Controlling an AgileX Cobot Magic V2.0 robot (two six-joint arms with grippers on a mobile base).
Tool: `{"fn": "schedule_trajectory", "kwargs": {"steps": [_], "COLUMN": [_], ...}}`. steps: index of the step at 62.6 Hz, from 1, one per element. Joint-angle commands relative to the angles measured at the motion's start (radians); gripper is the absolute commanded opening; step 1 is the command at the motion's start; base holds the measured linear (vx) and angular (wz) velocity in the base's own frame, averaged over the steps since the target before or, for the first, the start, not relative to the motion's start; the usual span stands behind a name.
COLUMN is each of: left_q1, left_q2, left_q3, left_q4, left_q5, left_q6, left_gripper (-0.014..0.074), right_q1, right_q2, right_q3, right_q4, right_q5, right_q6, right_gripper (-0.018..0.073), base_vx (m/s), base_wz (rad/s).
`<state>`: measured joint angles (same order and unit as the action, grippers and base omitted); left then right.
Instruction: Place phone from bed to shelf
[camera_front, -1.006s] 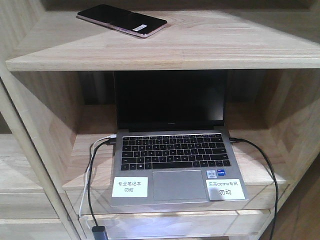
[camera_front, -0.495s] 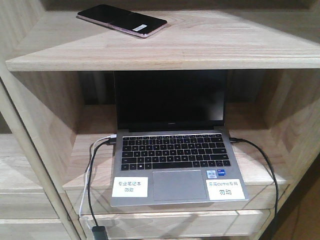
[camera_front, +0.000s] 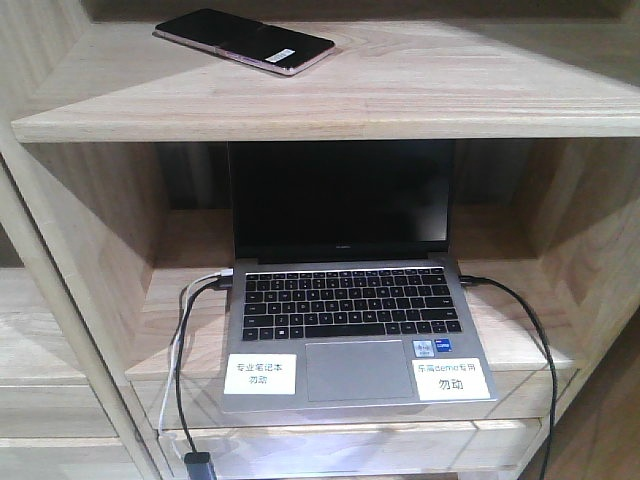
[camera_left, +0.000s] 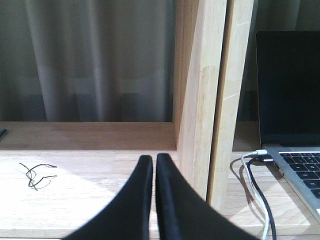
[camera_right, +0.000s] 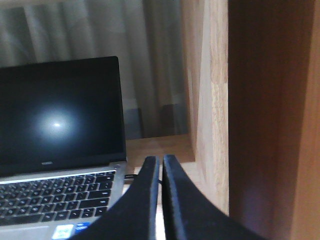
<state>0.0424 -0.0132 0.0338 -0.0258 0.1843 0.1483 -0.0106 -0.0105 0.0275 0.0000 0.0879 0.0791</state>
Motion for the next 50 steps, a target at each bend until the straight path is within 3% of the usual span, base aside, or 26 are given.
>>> {"fn": "schedule_trajectory", "kwargs": {"steps": [1, 50], "left_q1": [-0.004, -0.004], "left_q2": [-0.013, -0.013], "left_q3": [-0.021, -0.021], "left_q4": [-0.009, -0.009], "left_q5": [-0.072, -0.072], "left_q6": [-0.006, -0.006], "left_gripper": [0.0001, 0.0001], "right_q1": [-0.006, -0.006], "right_q2": [-0.013, -0.013], "right_q3": [0.005, 0.005], "right_q4": [-0.015, -0.015], "right_q5": [-0.073, -0.072], "right_q6": [-0.036, -0.036], "right_gripper": [-0.0006, -0.0006], "base_vx": [0.00, 0.00], "base_wz": [0.00, 0.00]}}
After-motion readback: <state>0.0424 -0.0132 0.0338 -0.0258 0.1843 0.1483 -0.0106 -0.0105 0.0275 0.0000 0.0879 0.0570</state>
